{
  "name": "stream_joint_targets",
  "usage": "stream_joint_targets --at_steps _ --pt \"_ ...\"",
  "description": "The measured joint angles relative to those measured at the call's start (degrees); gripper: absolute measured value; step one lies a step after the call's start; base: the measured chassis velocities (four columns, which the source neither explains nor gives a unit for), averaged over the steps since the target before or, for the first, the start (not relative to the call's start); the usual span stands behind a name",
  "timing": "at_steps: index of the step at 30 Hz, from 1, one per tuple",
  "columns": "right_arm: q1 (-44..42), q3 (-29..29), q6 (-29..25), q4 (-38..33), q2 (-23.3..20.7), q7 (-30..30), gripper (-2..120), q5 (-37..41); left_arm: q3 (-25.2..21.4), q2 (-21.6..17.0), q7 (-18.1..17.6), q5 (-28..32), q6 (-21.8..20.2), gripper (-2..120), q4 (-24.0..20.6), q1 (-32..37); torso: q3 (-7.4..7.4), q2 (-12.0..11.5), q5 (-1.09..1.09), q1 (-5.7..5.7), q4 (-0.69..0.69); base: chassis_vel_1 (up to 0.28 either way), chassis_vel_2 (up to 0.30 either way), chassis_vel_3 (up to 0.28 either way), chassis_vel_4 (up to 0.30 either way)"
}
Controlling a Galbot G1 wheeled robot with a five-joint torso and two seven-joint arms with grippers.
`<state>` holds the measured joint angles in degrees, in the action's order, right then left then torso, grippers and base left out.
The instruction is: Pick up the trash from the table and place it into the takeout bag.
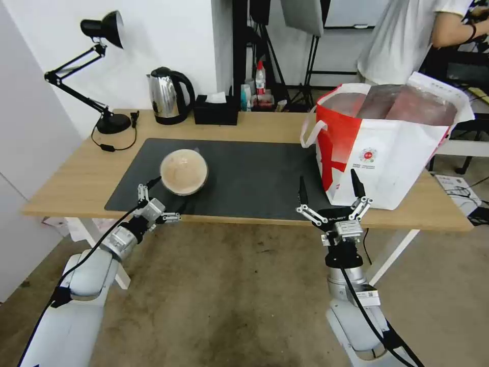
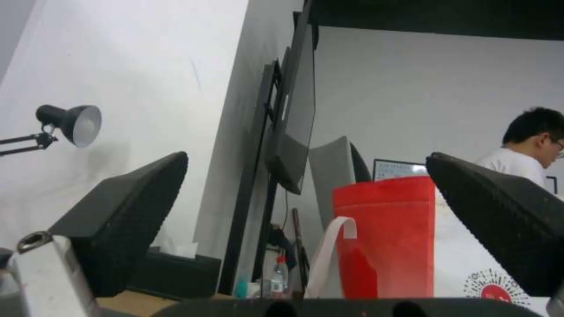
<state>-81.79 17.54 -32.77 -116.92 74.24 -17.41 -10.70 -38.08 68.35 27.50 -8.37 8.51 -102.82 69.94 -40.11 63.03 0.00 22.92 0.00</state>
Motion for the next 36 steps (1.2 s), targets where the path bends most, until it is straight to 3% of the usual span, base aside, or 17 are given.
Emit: stream_joint_targets --at_steps 7,36 --pt "-0.2 0.0 0.0 -0.1 0.0 0.0 100 0.0 0.3 -0.5 -1.5 0.3 -0.2 100 0.4 -0.2 0.00 0.0 0.01 0.00 0.00 0.000 0.000 0.000 0.000" --pt "0.2 -0.2 -0.1 0.6 0.6 0.0 100 0.0 2.4 -4.0 -1.5 2.1 -1.2 100 3.6 -3.5 0.00 0.0 0.00 0.00 0.00 0.000 0.000 0.000 0.000"
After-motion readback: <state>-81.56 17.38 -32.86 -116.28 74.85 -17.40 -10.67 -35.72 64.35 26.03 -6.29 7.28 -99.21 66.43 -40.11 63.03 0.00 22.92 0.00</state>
